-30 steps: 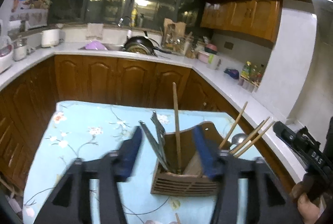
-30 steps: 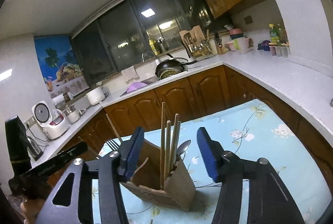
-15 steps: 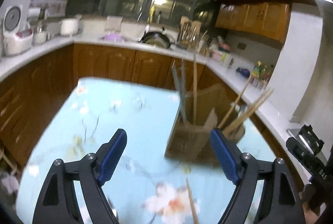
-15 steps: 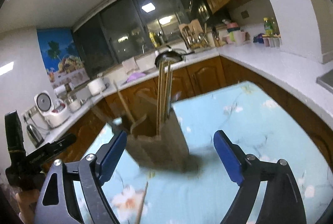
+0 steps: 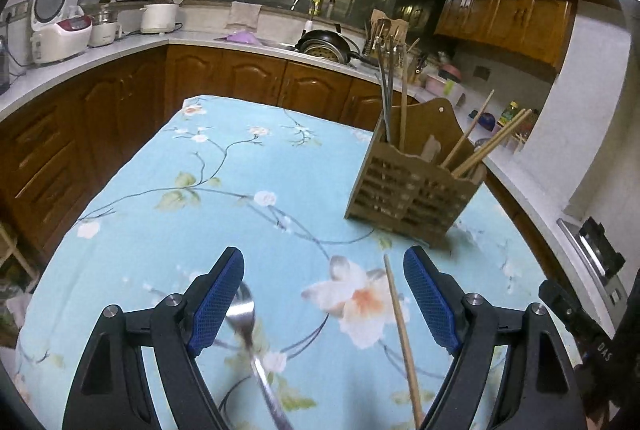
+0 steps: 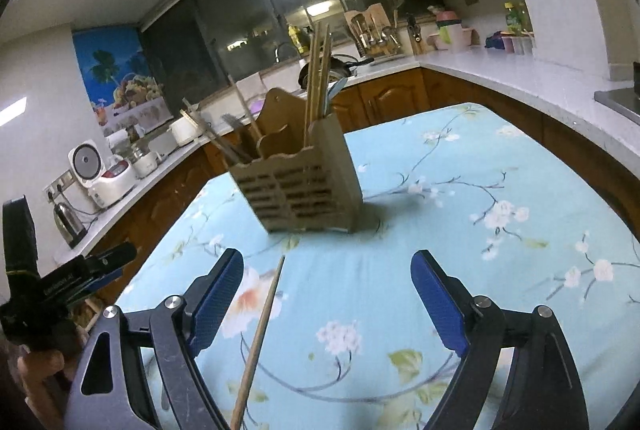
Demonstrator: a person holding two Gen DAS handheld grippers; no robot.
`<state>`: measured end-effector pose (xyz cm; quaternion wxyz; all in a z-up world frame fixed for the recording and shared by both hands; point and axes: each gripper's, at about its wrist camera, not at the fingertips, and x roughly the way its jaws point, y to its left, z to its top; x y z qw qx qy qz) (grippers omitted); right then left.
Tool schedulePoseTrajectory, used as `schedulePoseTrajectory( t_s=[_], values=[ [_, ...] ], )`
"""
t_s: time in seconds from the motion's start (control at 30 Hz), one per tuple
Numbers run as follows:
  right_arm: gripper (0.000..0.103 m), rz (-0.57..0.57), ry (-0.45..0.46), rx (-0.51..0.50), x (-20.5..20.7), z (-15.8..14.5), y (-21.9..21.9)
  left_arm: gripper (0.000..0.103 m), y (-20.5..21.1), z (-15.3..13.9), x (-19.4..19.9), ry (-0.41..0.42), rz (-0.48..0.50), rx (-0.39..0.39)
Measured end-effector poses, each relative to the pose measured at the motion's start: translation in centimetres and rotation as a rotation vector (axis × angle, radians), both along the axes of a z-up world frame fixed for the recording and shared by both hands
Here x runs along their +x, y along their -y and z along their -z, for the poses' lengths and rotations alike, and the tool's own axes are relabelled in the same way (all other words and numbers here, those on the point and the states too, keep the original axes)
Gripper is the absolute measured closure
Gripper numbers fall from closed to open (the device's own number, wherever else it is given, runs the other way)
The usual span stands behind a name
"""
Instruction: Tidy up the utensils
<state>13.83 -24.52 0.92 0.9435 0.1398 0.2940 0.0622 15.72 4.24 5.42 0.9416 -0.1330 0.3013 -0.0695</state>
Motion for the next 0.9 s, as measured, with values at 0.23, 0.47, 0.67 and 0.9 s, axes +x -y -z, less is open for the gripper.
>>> schedulePoseTrajectory(
  t_s=[0.23,0.47,0.67,0.9],
  values=[
    [0.002,-0.025,0.11,-0.095,-4.3,-1.4,-1.4,0.018,-0.4,0.3,-4.4,0.072,0.0,0.032],
    [0.0,-0.058,0.348,-0.254,-10.4,-2.8,-3.8,0.001,-0.5,1.2,-10.2,0.221,-0.078,0.097],
    [0.0,-0.074,0.325,-0.268,-12.1,-0.8,-4.7,0.001,0.3,3.2,-13.4,0.213,-0.076,0.146],
    [0.0,-0.028,0.315,-0.276,-13.5,0.0,-3.7,0.001,0.8,4.0,-15.5,0.21,-0.065,0.19]
  ],
)
